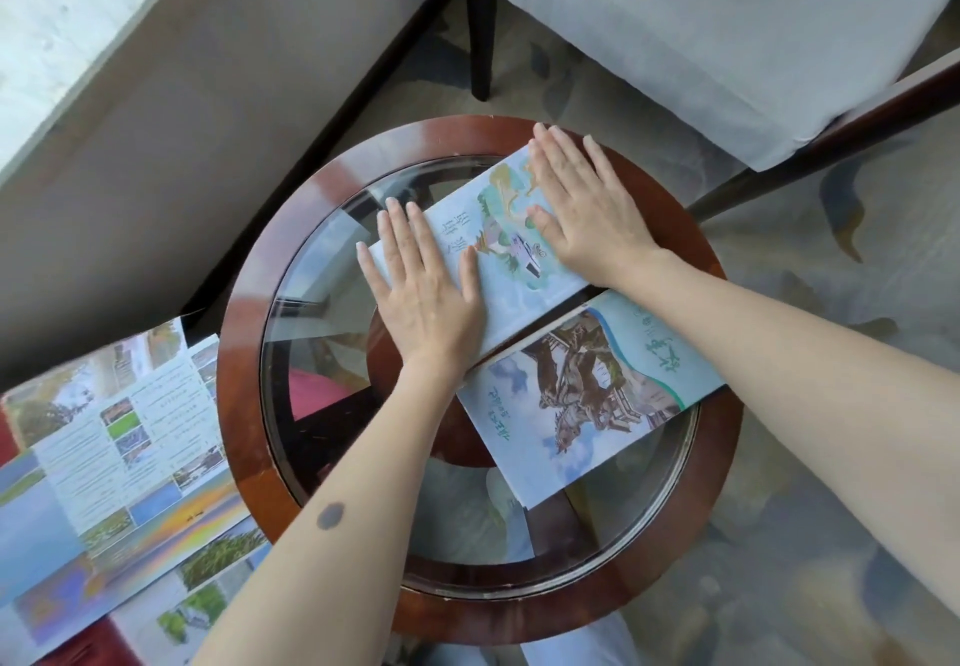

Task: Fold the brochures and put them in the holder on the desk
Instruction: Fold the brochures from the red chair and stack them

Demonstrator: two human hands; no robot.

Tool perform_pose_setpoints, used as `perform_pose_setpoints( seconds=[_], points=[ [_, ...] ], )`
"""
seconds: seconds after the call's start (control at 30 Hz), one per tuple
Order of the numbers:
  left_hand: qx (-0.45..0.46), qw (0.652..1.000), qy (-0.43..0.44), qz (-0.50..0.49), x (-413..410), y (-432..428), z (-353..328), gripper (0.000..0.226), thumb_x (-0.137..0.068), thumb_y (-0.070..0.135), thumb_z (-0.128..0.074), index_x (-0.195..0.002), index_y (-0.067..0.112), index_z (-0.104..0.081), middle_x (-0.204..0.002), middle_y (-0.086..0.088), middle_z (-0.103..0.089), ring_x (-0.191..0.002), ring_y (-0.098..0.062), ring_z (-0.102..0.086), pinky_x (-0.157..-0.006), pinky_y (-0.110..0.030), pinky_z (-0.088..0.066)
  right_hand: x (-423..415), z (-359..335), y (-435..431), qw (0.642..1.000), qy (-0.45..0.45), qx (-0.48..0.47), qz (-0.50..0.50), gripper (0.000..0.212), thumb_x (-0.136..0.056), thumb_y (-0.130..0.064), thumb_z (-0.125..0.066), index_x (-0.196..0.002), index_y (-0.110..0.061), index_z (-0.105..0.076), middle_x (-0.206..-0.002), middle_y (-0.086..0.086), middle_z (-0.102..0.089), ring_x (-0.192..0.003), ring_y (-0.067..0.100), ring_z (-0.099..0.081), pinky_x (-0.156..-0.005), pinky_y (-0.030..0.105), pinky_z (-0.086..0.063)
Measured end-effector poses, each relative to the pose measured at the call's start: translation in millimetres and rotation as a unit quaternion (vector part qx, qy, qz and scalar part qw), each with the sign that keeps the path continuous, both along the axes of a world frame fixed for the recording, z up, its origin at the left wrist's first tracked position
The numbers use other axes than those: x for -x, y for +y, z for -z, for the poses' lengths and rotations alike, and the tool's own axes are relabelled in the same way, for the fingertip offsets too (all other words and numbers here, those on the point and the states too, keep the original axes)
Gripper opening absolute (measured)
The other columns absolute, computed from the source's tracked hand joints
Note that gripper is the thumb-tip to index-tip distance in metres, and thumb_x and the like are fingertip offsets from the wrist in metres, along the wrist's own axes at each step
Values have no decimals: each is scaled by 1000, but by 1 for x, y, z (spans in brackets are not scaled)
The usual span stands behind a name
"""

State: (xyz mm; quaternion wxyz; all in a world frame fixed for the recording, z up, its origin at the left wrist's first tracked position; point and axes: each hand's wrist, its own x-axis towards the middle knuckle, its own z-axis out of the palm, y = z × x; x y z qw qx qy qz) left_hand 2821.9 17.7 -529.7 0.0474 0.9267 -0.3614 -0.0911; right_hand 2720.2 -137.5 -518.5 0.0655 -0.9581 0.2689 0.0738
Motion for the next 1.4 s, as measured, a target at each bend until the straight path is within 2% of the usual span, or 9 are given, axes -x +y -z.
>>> perform_pose_setpoints(
  seconds=[0.23,0.43,0.57,0.73,0.9,1.1,1.4],
  points=[
    [21,1000,-7,-4,-1,0,2,69,-94,48,-13,-148,5,-10,-158,-11,-9,-146,-23,-4,-118,-45,4,0,5,-1,1000,-19,-13,11,64,-96,-41,-17,-148,-5,-9,-158,11,-10,-146,22,-8,-120,41,-8],
    [18,1000,-9,-2,0,1,2,70,-94,48,-12,-148,4,-11,-157,-13,-11,-146,-25,-7,-118,-47,2,0,4,0,1000,-1,-1,3,63,-97,-40,-19,-148,-5,-7,-158,11,-7,-146,22,-5,-119,45,-4],
    [9,1000,-14,0,0,0,0,71,-93,48,-10,-148,3,-10,-157,-14,-10,-146,-26,-7,-118,-48,1,-13,-1,19,999,3,17,44,61,-97,-34,-20,-147,0,-9,-157,16,-8,-146,25,-7,-118,47,0],
    [14,1000,-14,-9,0,-1,2,65,-95,40,-10,-148,4,-11,-157,-13,-11,-146,-24,-7,-118,-47,1,-44,3,62,999,-32,-34,-16,60,-94,-27,-22,-147,-3,-12,-157,13,-11,-146,22,-8,-117,41,4],
    [20,1000,-14,-9,0,-1,4,62,-96,39,-12,-148,4,-11,-157,-12,-11,-146,-24,-7,-118,-46,2,-44,3,60,999,-34,-23,-11,62,-90,-29,-13,-147,-4,-14,-157,11,-13,-146,21,-10,-119,42,-2],
    [25,1000,-16,-10,-1,-1,4,64,-95,40,-10,-148,4,-14,-157,-13,-14,-146,-24,-9,-118,-46,2,-43,6,59,999,-32,-15,-18,59,-94,-26,-22,-148,-5,-13,-157,10,-12,-146,21,-10,-119,41,-1],
    [31,999,-8,-6,-2,-1,4,66,-94,42,-14,-148,4,-13,-157,-13,-14,-146,-24,-9,-119,-46,1,-33,5,41,997,-24,-18,-64,60,-97,-38,-21,-148,-7,-12,-158,8,-11,-146,20,-9,-119,37,-2]
  ],
)
